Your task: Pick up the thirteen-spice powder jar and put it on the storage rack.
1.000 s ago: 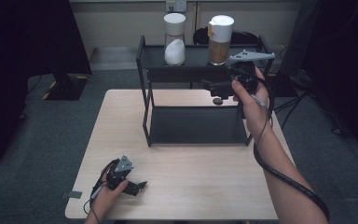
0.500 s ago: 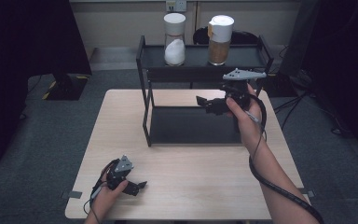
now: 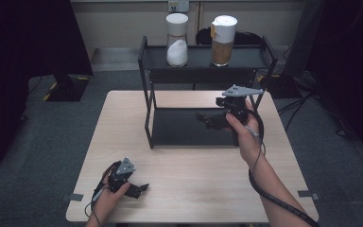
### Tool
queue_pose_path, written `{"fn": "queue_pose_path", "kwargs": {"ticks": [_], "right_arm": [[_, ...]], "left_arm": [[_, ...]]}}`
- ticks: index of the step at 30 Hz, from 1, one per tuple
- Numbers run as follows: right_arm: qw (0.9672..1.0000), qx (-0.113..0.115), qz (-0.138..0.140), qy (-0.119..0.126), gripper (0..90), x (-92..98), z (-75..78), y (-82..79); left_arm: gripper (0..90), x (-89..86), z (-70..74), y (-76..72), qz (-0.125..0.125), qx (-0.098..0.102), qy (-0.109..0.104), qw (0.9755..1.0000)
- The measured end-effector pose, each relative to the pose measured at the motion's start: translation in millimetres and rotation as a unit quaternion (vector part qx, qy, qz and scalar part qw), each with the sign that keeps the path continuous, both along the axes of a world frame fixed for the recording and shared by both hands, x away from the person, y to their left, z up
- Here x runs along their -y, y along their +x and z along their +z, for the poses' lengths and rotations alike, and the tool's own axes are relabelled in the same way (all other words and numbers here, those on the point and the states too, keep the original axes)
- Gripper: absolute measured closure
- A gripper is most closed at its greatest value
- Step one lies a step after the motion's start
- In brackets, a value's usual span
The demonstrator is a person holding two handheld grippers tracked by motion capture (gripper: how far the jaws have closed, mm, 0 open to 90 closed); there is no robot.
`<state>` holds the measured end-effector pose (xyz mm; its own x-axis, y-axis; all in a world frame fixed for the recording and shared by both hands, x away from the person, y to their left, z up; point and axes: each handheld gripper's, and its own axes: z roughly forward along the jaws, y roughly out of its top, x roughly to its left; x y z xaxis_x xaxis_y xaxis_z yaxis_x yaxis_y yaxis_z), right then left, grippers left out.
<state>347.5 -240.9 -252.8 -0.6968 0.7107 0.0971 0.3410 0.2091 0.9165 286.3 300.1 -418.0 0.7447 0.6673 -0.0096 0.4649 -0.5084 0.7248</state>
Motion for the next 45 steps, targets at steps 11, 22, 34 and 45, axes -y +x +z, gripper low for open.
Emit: {"fn": "queue_pose_path", "kwargs": {"ticks": [11, 22, 34, 45], "right_arm": [[0.9998, -0.01, 0.015, 0.011, 0.0, 0.9, -30.1, -2.1], [0.9995, -0.022, 0.021, 0.007, 0.1, -0.6, -56.0, -5.9], [0.9989, -0.035, 0.03, -0.007, 0.4, 3.5, -77.4, -10.7], [0.9981, -0.043, 0.043, -0.013, 0.3, 7.3, -96.2, -14.0]], "left_arm": [[0.0, 0.0, 0.1, 0.0, 0.0, 0.0, 0.0, 1.0], [0.0, 0.0, 0.1, 0.0, 0.0, 0.0, 0.0, 1.0], [0.0, 0.0, 0.1, 0.0, 0.0, 0.0, 0.0, 1.0], [0.0, 0.0, 0.1, 0.0, 0.0, 0.0, 0.0, 1.0]]}}
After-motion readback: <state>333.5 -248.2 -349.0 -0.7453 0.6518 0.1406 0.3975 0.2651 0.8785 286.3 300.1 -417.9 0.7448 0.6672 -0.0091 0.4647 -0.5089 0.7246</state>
